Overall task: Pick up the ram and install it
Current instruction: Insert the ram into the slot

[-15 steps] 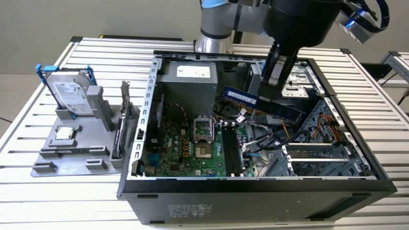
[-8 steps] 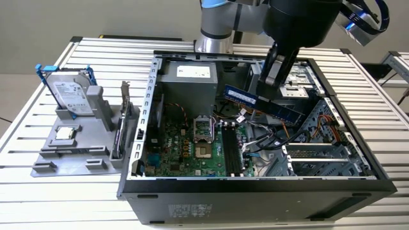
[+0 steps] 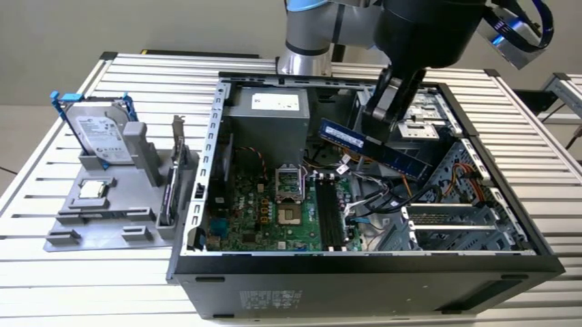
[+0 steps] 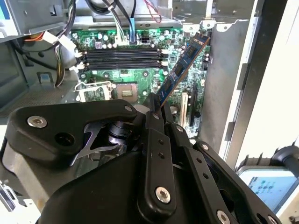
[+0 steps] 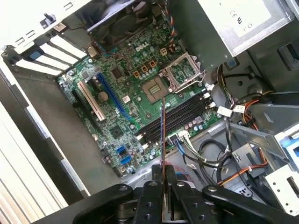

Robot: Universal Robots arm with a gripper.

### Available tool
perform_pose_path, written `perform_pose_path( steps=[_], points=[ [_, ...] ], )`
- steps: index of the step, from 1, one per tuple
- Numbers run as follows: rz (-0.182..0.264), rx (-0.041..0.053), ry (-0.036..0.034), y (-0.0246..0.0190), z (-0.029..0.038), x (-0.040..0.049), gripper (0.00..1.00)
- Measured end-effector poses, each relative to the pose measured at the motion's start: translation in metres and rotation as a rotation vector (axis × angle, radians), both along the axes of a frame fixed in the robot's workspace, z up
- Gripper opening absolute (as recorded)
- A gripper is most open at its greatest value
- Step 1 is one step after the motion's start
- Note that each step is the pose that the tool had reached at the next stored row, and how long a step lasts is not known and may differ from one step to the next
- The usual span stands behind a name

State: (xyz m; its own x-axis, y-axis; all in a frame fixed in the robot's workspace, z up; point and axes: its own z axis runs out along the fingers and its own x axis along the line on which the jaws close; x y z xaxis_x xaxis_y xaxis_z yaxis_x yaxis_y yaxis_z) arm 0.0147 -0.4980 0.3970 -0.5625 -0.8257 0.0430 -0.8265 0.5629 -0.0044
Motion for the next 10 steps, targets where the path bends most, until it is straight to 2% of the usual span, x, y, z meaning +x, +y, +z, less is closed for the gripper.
perform_pose_path(
  steps=[10],
  points=[
    [-0.083, -0.0015, 0.0, 0.0, -0.0006, 0.0, 0.0]
  ],
)
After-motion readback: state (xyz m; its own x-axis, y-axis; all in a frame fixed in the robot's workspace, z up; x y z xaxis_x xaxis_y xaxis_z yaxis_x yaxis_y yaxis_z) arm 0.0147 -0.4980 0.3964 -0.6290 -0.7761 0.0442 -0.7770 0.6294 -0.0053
